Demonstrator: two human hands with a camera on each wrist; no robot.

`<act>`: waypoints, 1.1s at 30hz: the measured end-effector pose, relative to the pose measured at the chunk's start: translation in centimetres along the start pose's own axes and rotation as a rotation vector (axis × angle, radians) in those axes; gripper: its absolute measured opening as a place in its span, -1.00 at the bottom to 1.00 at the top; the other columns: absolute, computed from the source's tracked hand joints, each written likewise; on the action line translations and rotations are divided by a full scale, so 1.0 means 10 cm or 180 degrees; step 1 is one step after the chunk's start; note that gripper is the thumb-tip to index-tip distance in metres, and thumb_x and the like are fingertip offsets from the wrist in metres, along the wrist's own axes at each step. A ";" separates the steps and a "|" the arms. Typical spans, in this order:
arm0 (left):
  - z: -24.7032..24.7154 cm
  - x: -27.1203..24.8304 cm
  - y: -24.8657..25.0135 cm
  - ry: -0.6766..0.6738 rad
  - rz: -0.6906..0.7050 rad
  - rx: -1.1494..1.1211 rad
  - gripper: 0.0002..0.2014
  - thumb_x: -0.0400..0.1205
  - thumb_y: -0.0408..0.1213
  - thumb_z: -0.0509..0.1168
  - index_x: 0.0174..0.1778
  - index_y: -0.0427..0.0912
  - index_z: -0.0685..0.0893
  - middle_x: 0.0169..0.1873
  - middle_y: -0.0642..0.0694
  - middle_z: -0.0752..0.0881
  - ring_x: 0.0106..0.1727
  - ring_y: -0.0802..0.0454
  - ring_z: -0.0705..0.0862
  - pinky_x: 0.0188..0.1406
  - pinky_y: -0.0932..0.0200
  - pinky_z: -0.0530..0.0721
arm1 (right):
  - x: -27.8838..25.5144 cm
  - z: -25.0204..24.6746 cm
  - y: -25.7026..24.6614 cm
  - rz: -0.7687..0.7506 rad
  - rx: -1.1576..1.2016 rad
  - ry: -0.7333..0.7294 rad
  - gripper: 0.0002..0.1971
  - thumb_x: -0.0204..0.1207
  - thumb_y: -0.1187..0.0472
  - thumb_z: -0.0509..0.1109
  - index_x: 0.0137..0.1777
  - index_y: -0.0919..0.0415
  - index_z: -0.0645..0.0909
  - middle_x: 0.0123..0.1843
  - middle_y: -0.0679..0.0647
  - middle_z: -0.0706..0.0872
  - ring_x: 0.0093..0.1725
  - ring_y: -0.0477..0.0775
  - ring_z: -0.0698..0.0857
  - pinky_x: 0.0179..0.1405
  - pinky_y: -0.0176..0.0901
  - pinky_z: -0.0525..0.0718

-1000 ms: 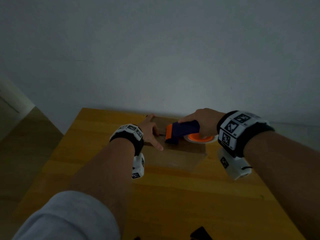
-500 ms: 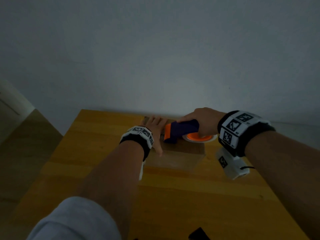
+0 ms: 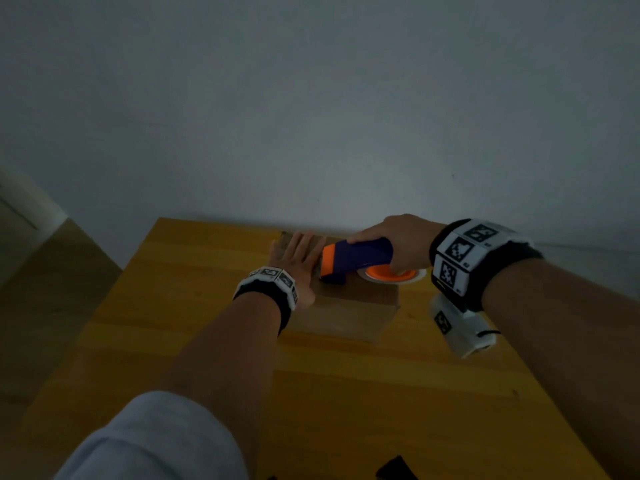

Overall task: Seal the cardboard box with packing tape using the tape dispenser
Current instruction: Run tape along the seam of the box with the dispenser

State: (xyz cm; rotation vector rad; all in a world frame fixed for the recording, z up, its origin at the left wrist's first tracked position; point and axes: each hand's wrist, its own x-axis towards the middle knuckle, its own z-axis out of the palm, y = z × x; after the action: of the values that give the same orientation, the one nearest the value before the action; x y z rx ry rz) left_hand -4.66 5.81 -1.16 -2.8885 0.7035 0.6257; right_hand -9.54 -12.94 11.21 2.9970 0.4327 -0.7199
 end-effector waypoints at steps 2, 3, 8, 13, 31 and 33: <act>0.00 0.01 -0.02 -0.0012 -0.0012 -0.0050 0.06 0.45 -0.19 0.28 0.59 0.18 -0.44 0.63 0.06 -0.45 0.65 -0.02 -0.44 0.58 -0.31 -0.33 | -0.02 -0.03 0.01 -0.0014 -0.0001 -0.0055 -0.25 0.50 0.31 0.38 0.62 -0.14 0.19 0.49 0.11 0.49 0.31 0.14 0.55 0.00 -0.28 0.37; 0.00 0.02 -0.03 -0.0012 -0.0012 -0.0060 0.07 0.44 -0.20 0.29 0.59 0.19 -0.44 0.63 0.07 -0.44 0.65 -0.01 -0.44 0.58 -0.31 -0.32 | -0.03 -0.04 0.02 0.0000 0.0020 -0.0089 -0.24 0.50 0.32 0.38 0.63 -0.15 0.17 0.49 0.12 0.49 0.24 0.14 0.55 -0.06 -0.30 0.39; 0.02 0.03 -0.02 0.0004 -0.0056 -0.0067 0.06 0.44 -0.20 0.28 0.59 0.20 -0.43 0.62 0.09 -0.44 0.65 0.01 -0.44 0.58 -0.30 -0.32 | -0.08 -0.02 0.09 0.0060 0.0142 -0.0192 -0.16 0.45 0.33 0.42 0.62 -0.24 0.14 0.44 0.12 0.50 0.01 0.02 0.45 -0.06 -0.17 0.44; 0.01 0.02 -0.01 0.0004 -0.0077 -0.0114 0.06 0.44 -0.23 0.28 0.59 0.22 -0.42 0.63 0.10 -0.42 0.66 0.02 -0.42 0.60 -0.29 -0.30 | -0.13 -0.01 0.12 0.0049 0.0173 -0.0232 -0.14 0.41 0.32 0.44 0.62 -0.26 0.16 0.44 0.08 0.48 0.02 0.02 0.45 -0.07 -0.14 0.47; 0.04 0.03 -0.04 0.0111 0.0018 -0.0167 0.12 0.43 -0.15 0.37 0.59 0.20 -0.44 0.63 0.07 -0.42 0.66 -0.01 -0.40 0.61 -0.29 -0.26 | -0.28 0.06 0.37 0.0020 -0.0354 0.0069 -0.37 0.59 0.23 0.33 0.62 -0.10 0.23 0.45 0.08 0.57 0.30 0.14 0.60 0.12 -0.15 0.49; 0.03 0.03 -0.06 0.0061 0.0060 -0.0157 0.19 0.37 -0.06 0.44 0.59 0.20 -0.44 0.63 0.07 -0.44 0.66 -0.03 -0.42 0.59 -0.33 -0.25 | -0.25 0.07 0.36 0.0013 -0.0397 0.0084 -0.37 0.59 0.22 0.33 0.62 -0.12 0.23 0.43 0.07 0.59 0.26 0.13 0.62 0.08 -0.12 0.51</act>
State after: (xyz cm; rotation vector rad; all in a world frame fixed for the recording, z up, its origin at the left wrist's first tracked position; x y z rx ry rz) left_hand -4.20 6.29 -1.58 -2.9401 0.7286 0.6273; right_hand -10.99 -17.15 11.62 2.8929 0.4548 -0.6286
